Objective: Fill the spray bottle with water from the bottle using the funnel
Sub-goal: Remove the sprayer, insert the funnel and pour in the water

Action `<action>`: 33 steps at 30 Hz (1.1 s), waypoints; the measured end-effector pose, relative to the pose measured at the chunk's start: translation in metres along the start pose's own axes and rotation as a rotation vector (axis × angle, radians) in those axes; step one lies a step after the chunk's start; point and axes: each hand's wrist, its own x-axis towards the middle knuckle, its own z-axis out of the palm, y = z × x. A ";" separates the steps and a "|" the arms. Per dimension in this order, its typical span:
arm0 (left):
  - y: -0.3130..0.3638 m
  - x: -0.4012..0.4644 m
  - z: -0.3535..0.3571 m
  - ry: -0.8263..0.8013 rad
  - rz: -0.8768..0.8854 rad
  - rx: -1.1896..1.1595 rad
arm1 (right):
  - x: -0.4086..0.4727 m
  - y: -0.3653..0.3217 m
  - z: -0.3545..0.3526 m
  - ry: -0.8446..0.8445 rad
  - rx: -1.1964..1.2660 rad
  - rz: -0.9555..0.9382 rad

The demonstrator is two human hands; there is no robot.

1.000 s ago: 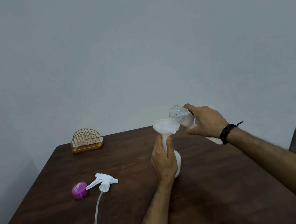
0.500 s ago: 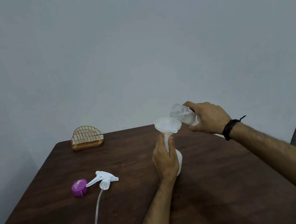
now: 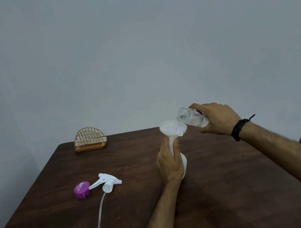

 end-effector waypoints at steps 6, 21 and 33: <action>-0.001 0.000 0.000 -0.009 0.002 0.007 | 0.000 0.003 0.001 -0.013 -0.019 -0.008; 0.002 0.000 0.000 -0.019 -0.023 0.001 | 0.000 0.003 0.001 -0.049 -0.041 -0.031; 0.003 0.000 -0.002 -0.021 -0.019 -0.001 | 0.003 0.004 0.001 -0.049 -0.044 -0.046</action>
